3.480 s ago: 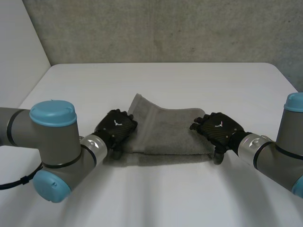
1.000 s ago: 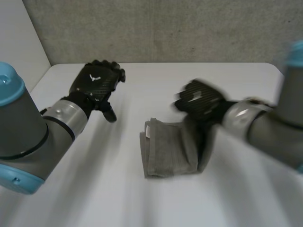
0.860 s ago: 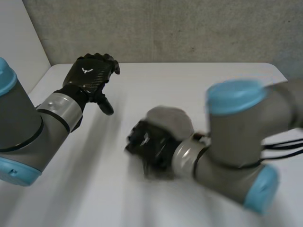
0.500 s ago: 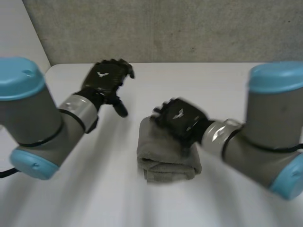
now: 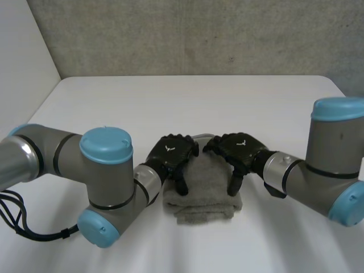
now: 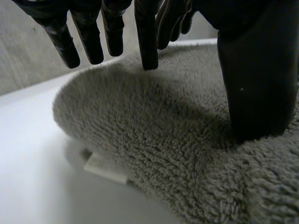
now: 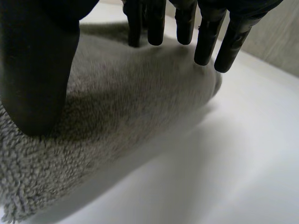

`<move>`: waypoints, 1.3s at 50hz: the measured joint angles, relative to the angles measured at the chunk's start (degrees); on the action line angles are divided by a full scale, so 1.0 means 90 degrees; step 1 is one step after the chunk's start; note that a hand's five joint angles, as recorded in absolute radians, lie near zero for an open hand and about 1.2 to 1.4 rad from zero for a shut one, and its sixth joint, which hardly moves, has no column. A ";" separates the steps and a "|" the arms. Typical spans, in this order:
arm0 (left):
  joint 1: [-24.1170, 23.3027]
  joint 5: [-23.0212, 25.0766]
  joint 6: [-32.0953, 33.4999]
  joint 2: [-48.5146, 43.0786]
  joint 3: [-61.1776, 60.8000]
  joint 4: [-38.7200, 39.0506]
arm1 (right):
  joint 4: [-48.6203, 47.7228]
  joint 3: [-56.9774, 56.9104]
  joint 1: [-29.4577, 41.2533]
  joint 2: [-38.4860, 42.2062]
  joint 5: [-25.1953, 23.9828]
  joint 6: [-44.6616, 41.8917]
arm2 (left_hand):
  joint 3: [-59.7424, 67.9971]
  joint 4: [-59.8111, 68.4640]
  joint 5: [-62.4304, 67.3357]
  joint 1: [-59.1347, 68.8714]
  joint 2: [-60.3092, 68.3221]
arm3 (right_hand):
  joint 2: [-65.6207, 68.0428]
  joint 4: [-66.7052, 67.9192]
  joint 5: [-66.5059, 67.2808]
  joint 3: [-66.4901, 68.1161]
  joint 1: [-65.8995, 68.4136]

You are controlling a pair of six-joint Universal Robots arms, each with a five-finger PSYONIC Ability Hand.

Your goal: Fold the towel.

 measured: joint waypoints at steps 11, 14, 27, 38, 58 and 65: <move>0.0061 -0.0024 0.0001 -0.0026 -0.0321 -0.0005 | -0.0247 -0.0025 0.0104 0.0433 0.0339 0.0062 | -0.0062 -0.0015 0.0000 -0.0303 -0.0019 | 0.0000 0.0000 -0.0001 -0.0012 -0.0032; 0.0066 -0.0010 -0.0028 0.0167 -0.0312 -0.0010 | -0.0225 -0.0047 0.0131 0.0142 0.0411 0.0120 | -0.0062 -0.0016 -0.0001 -0.0303 -0.0024 | 0.0000 0.0000 -0.0001 -0.0012 -0.0032; 0.0339 -0.0035 -0.0176 0.1742 -0.0117 -0.0489 | -0.0200 -0.0282 0.0040 -0.1963 0.1118 0.0888 | -0.0062 -0.0016 -0.0023 -0.0303 -0.0025 | 0.0000 0.0000 -0.0001 -0.0012 -0.0032; 0.1241 -0.0059 -0.1004 0.3098 0.0294 -0.1449 | 0.0042 -0.0675 -0.0458 -0.2770 0.2618 0.0952 | -0.0062 -0.0016 -0.0023 -0.0303 -0.0025 | 0.0000 0.0000 -0.0001 -0.0012 -0.0032; 0.1463 -0.0113 -0.1454 0.3220 0.0505 -0.2003 | 0.0874 -0.1135 -0.0532 -0.2351 0.2751 0.0942 | -0.0062 -0.0016 -0.0023 -0.0303 -0.0025 | 0.0000 0.0000 -0.0001 -0.0012 -0.0032; 0.1442 -0.0546 -0.1413 0.3254 0.0467 -0.1981 | 0.0792 -0.1044 -0.0526 -0.2355 0.2773 0.0951 | -0.0062 -0.0016 -0.0023 -0.0303 -0.0025 | 0.0000 0.0000 -0.0001 -0.0012 -0.0032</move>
